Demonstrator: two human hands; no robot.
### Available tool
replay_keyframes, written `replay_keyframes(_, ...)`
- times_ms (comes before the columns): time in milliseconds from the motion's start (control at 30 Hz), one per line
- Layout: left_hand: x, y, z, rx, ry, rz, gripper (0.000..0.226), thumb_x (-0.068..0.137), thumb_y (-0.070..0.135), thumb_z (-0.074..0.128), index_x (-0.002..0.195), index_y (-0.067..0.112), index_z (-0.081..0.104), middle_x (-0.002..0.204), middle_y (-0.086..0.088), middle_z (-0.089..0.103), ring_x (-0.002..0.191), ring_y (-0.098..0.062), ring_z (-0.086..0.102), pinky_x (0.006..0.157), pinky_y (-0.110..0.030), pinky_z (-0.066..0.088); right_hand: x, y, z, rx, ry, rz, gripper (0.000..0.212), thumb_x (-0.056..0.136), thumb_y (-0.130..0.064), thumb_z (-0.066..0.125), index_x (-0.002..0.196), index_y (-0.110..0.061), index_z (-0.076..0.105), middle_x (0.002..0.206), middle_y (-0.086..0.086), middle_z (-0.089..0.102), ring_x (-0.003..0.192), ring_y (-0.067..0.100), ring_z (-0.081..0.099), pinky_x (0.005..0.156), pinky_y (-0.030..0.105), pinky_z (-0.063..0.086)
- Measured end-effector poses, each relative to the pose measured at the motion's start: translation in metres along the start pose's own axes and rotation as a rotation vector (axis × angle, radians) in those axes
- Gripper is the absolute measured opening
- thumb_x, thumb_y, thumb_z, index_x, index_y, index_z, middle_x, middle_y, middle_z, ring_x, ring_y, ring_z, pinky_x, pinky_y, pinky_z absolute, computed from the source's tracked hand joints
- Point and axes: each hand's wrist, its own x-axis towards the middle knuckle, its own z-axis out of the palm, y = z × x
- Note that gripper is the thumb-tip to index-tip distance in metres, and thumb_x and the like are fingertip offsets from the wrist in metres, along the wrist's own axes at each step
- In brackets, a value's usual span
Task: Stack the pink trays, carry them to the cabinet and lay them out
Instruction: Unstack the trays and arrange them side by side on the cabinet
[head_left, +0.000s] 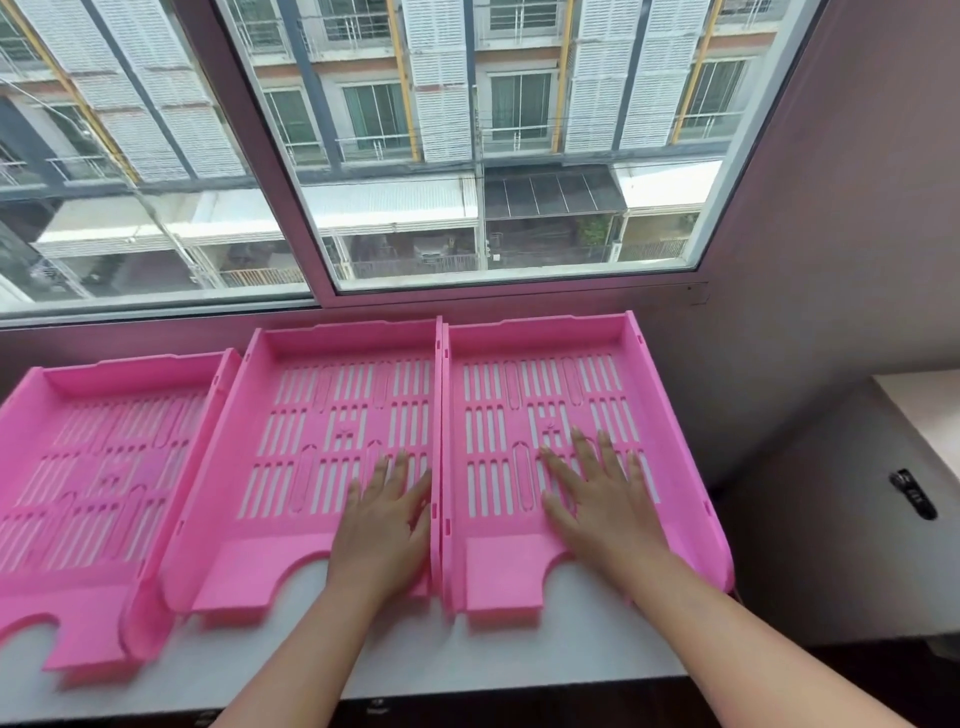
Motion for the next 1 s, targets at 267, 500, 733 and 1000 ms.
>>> replay_keyframes(267,0.012,-0.004,-0.003,-0.027,0.003,-0.005,0.058,0.087,0.047,0.003,0.144,0.035,-0.001,0.158,0.008,-0.014,0.144,-0.01,-0.016,0.123,-0.045,-0.001,0.014,-0.002,-0.002,0.028,0.015,-0.009,0.06,0.096,-0.057,0.019,0.153,-0.051,0.0,0.166,-0.003,-0.014,0.152,0.025,-0.017,0.122,0.055,-0.007)
replay_keyframes(500,0.011,-0.005,-0.004,-0.051,0.0,-0.01,0.045,0.099,0.041,0.016,0.139,0.039,-0.004,0.158,0.009,-0.013,0.148,-0.012,-0.012,0.123,-0.045,-0.002,0.024,-0.003,0.0,0.023,0.026,-0.001,0.06,0.096,-0.057,0.018,0.152,-0.052,0.001,0.166,-0.005,-0.013,0.152,0.024,-0.015,0.121,0.054,-0.01)
replay_keyframes(733,0.007,0.002,-0.022,-0.39,0.054,-0.039,0.056,0.101,0.049,0.015,0.151,0.028,0.027,0.163,0.002,0.016,0.151,-0.015,0.007,0.123,-0.044,0.002,0.019,-0.005,-0.019,0.203,0.003,-0.055,0.057,0.101,-0.052,0.027,0.155,-0.045,0.012,0.167,0.001,-0.006,0.153,0.019,-0.012,0.119,0.047,-0.011)
replay_keyframes(1000,-0.011,0.04,-0.033,-0.688,0.016,-0.052,0.078,0.094,0.042,0.053,0.156,0.024,0.01,0.163,0.005,0.017,0.148,-0.021,0.023,0.116,-0.048,0.025,-0.014,0.036,-0.06,0.317,0.378,0.233,0.069,0.096,-0.032,0.051,0.157,-0.021,0.021,0.16,0.009,0.031,0.145,0.028,0.032,0.113,0.048,0.034)
